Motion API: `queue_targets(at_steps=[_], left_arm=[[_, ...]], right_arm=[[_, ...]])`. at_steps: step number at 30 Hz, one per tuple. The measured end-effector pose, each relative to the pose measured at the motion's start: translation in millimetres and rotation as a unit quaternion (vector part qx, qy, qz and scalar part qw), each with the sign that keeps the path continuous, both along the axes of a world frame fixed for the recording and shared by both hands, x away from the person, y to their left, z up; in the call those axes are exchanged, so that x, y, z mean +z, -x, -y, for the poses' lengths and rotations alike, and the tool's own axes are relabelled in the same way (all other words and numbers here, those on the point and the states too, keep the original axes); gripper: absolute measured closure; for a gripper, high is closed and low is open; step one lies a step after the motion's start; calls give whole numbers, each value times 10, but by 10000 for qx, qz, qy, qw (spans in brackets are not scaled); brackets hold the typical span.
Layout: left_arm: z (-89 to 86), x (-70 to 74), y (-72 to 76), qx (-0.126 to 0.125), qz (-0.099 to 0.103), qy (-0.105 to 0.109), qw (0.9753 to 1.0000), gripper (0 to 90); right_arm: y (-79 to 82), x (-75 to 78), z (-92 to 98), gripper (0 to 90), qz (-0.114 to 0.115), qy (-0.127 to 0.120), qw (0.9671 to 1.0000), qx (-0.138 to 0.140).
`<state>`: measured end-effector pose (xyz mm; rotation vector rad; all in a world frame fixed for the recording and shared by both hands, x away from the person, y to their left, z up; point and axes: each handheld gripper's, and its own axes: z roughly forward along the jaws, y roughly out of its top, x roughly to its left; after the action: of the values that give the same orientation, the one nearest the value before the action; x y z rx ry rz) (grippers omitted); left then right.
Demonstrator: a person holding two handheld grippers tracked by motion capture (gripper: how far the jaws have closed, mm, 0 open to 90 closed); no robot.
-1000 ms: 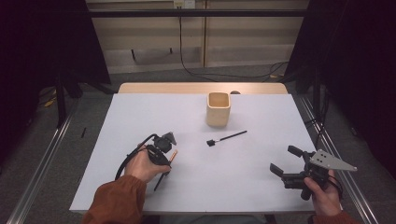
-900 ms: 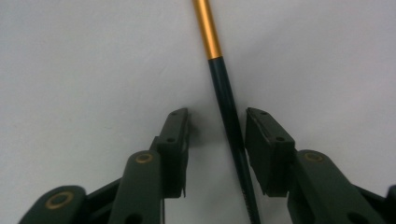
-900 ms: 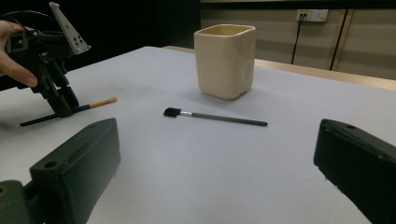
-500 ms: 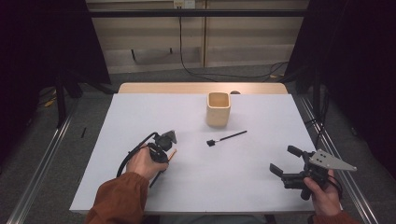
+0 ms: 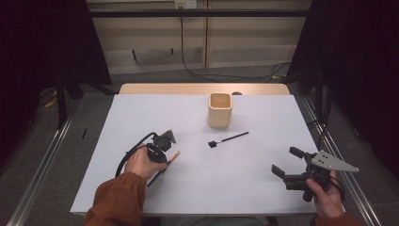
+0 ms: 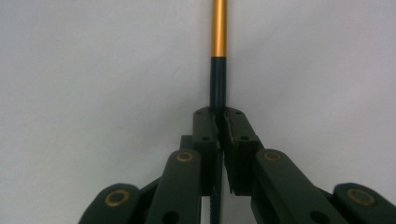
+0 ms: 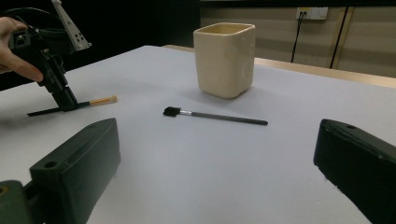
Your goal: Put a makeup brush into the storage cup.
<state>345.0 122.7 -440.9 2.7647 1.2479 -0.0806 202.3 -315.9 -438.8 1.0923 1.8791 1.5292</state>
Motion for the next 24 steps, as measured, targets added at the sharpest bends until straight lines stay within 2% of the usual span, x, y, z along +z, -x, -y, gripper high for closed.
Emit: queue_targets(at_steps=[3, 6, 8, 9, 13, 17, 18, 19, 24], left_arm=[[-56, 2, -10, 191, -16, 233, 9995, 844], [-62, 11, -2, 220, -12, 309, 9993, 844], [-64, 25, 4, 164, -17, 371, 9992, 844], [-65, 36, 16, 125, -34, 476, 9988, 844], [-73, 37, 20, 65, -54, 559, 9984, 844], [-82, 61, 40, 75, 58, 715, 9974, 844], [-88, 70, 45, 56, 60, 788, 9969, 844], [-87, 88, 67, 14, 147, 891, 9959, 844], [-96, 117, 91, -45, 211, 1053, 9942, 843]], right_arm=[[-4, -2, 1, 0, 7, 4, 10000, 6], [-2, 0, -1, 0, 6, 8, 10000, -5], [-3, 0, -1, 0, 2, 5, 10000, -1], [-2, -1, -2, 0, 2, 6, 10000, -7], [0, -1, 1, 0, 0, -1, 10000, -4], [0, -1, 0, 0, -1, 0, 10000, 4], [0, -1, -1, 0, -1, -4, 10000, 5], [0, -1, -1, 0, -3, -2, 10000, 10], [-1, -1, -5, 0, -6, -9, 10000, 10]])
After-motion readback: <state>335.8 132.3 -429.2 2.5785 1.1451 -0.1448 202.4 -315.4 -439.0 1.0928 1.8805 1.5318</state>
